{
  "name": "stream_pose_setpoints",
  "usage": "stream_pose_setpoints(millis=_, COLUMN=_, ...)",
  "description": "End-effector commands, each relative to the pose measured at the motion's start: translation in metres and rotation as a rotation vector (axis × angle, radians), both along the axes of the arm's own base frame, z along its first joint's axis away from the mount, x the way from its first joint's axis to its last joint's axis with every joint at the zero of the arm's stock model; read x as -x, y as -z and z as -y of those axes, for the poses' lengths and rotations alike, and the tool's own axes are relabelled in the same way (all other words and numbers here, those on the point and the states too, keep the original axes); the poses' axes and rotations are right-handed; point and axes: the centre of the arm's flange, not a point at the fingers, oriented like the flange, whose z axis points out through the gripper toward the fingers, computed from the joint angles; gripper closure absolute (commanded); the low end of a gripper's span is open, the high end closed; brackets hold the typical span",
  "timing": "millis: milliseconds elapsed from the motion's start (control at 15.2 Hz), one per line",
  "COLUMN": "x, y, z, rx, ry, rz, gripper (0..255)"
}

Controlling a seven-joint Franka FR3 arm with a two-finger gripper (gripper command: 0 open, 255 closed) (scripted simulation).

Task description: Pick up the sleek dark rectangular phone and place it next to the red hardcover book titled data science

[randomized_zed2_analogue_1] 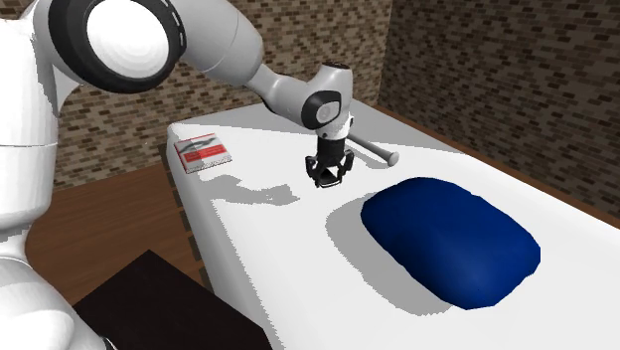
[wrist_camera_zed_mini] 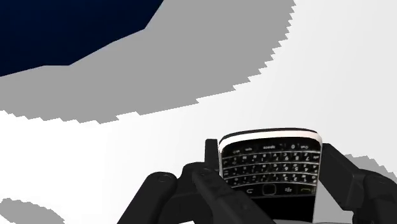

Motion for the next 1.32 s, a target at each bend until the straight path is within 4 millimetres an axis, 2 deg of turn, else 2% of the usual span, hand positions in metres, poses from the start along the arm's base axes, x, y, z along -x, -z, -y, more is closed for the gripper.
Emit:
stream_pose_setpoints(millis=0, x=0.005, y=0.0, z=-0.023, rx=0.0, ry=0.001, rz=0.0, gripper=255)
stream_pose_setpoints(millis=1254, x=0.048, y=0.0, z=-0.27, rx=0.0, ry=0.001, rz=0.0, gripper=255)
